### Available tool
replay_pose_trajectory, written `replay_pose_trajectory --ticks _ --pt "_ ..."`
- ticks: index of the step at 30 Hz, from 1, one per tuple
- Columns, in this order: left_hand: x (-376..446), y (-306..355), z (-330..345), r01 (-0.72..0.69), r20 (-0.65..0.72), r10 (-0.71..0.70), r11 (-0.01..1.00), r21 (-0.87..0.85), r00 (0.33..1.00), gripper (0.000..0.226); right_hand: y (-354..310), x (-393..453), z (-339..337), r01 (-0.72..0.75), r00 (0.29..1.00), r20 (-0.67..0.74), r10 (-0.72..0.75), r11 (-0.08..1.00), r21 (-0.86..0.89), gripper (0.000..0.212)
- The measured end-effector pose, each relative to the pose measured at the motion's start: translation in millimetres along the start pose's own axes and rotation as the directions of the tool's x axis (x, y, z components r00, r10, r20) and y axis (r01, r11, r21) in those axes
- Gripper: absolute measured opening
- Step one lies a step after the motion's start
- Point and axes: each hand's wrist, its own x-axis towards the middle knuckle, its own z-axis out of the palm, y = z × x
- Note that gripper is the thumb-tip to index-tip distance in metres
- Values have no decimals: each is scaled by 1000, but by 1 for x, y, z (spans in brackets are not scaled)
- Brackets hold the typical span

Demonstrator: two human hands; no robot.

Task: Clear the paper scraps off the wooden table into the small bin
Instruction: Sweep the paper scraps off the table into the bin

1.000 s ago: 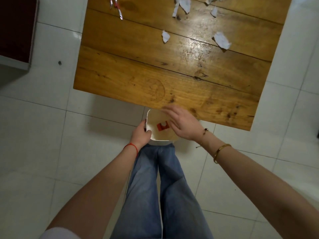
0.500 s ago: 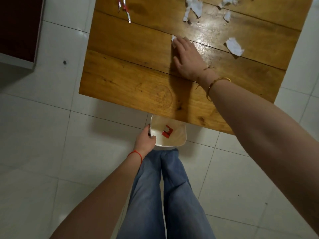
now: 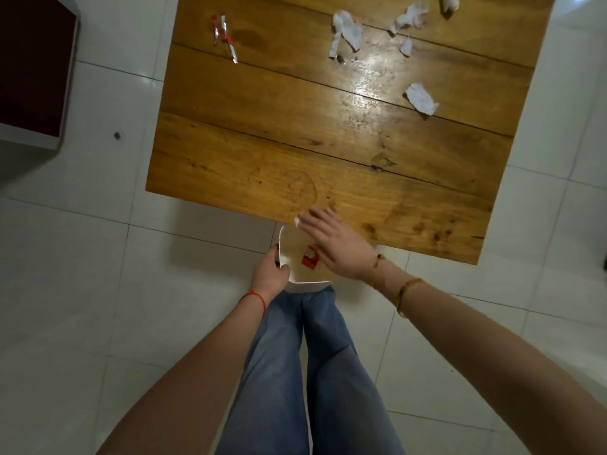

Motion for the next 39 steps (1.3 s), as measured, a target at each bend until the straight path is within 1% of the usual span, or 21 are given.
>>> replay_pose_trajectory --ticks 2,4,6,8,13,17,21,25,30,34,39 --pt "-3 -1 2 -4 -8 4 1000 3 1000 49 -15 -21 17 18 1000 9 -18 999 34 48" --pt "-9 -3 3 -4 -7 5 1000 12 1000 46 -27 -38 24 -23 999 -25 26 995 102 46" --pt "-18 -4 4 7 -8 -6 1000 21 1000 44 -35 -52 22 -109 987 -97 129 976 190 46" --pt "-30 -4 4 15 -7 -15 999 43 1000 47 -41 -66 14 -201 953 -170 252 942 270 45" --pt "-72 9 -4 -38 12 37 994 101 999 53 -55 -102 -15 -351 829 -294 476 852 388 43" --pt "-106 31 -14 -112 16 111 987 113 994 54 -75 -135 -35 -417 723 -361 589 789 452 44" --pt "-135 55 -21 -210 29 208 970 123 978 59 -94 -168 -50 -489 580 -400 710 696 526 44" --pt "-162 81 -19 -296 60 290 928 227 955 59 -109 -200 -66 -496 446 -458 769 638 589 41" --pt "-190 118 1 -374 127 352 866 331 927 59 -107 -242 -84 -487 314 -518 795 604 631 39" --pt "-209 149 33 -410 173 372 842 352 912 60 -92 -280 -94 -468 249 -527 813 577 669 38" --pt "-233 185 94 -445 182 406 818 363 895 58 -57 -345 -104 -472 214 -510 833 546 693 40"
